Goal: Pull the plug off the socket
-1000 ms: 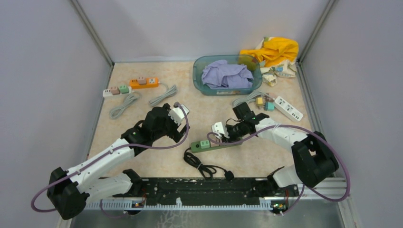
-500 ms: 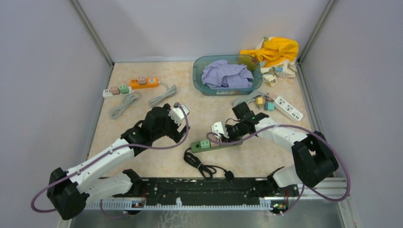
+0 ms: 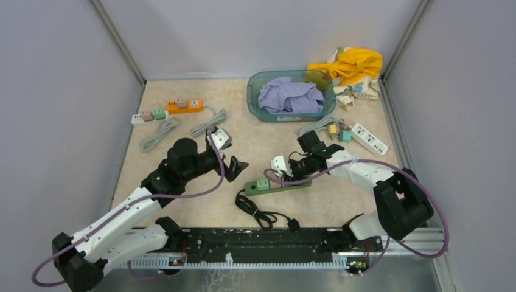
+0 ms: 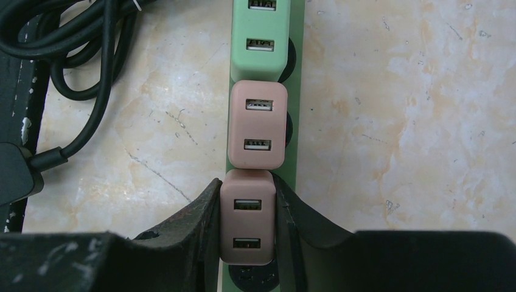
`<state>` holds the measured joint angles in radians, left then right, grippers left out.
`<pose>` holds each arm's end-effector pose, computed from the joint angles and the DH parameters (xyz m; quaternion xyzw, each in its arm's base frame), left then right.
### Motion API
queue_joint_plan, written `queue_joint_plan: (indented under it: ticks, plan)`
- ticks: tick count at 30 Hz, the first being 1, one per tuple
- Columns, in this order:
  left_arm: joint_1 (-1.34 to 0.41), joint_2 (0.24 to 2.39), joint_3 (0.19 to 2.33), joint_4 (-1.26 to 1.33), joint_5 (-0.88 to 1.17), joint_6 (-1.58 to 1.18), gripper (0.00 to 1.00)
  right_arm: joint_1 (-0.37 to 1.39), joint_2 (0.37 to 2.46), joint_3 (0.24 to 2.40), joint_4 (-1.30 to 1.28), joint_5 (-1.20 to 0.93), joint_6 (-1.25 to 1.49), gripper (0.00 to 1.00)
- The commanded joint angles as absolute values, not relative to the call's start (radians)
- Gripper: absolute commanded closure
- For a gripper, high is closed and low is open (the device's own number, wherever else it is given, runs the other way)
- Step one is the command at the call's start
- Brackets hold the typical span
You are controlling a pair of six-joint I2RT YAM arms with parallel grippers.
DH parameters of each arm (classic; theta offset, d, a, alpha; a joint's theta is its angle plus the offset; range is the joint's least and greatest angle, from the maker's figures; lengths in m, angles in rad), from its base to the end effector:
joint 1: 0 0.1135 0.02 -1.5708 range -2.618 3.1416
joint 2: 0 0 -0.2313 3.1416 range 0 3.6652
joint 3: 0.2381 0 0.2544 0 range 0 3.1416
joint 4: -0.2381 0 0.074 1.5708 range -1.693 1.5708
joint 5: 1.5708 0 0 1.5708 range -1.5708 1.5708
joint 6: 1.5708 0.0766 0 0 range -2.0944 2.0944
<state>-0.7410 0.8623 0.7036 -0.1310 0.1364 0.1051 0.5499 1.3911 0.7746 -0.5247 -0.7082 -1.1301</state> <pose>0.1898 -0.1877 0.2665 0.3655 0.7127 -0.2383 0.5493 0.2043 0.1836 0.1269 -0.7317 0.5566 0.2674 0.2885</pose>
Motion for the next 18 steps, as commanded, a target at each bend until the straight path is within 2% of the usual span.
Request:
queue_joint_plan:
  ticks: [1,10,18]
  plan:
    - [-0.735,0.820,0.660,0.033,0.279,-0.084,0.00,0.563,1.371,0.821,-0.549,-0.746,-1.133,1.00]
    - [-0.735,0.765,0.272,0.681,0.403,-0.287,0.00,0.563,1.362,0.819,-0.548,-0.747,-1.132,1.00]
    - [-0.735,0.886,0.201,0.807,0.433,-0.261,0.02,0.563,1.362,0.818,-0.546,-0.744,-1.134,1.00]
